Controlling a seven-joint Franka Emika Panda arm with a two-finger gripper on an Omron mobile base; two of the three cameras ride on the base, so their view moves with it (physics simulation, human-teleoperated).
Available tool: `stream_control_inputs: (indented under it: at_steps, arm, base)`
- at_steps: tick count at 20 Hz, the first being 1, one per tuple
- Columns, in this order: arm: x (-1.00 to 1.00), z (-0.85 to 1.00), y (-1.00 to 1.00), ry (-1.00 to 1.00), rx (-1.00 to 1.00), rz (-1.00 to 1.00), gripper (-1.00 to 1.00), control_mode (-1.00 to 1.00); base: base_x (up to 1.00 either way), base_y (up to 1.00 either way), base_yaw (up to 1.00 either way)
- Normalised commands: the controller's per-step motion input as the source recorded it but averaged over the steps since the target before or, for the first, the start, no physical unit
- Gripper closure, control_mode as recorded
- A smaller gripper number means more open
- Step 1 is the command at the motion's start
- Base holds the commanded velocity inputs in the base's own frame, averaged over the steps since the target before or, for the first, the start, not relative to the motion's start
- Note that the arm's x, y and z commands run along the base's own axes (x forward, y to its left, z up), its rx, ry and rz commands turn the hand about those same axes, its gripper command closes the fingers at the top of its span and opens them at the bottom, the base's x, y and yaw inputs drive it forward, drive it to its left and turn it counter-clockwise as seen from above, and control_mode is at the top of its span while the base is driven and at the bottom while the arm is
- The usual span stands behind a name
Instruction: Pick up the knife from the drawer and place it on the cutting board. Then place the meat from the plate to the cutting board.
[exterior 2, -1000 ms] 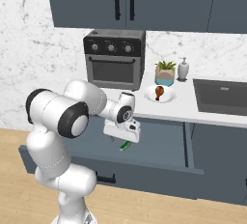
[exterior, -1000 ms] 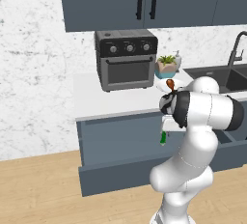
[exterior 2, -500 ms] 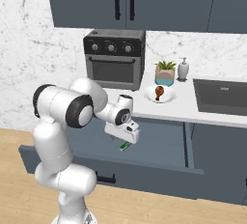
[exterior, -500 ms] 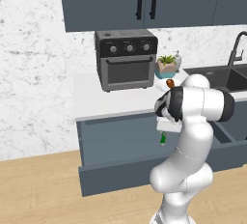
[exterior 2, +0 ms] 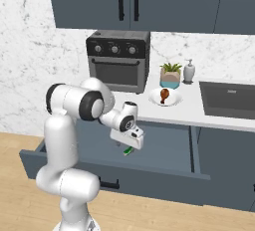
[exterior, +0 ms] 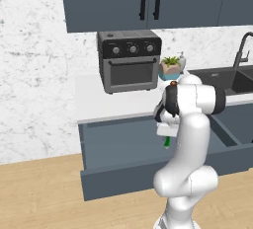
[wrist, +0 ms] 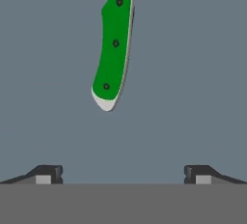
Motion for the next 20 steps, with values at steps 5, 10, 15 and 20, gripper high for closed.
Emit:
stream_control_inputs:
  at_steps: [5, 10, 15, 20]
  arm:
    - [0.44, -0.39, 0.0, 0.0, -0.01, 0.0, -1.0, -1.0]
    - [0.4, -0.31, -0.05, 0.06, 0.0, 0.0, -1.0, -1.0]
    - [0.32, -0.32, -0.01, 0.04, 0.0, 0.0, -1.0, -1.0]
    - [0.2, -0.42, 0.0, 0.01, 0.0, 0.0, -1.0, -1.0]
  base:
    - [0.0, 0.0, 0.0]
    - [0.0, 0.0, 0.0]
    - [0.0, 0.0, 0.0]
    - [0.0, 0.0, 0.0]
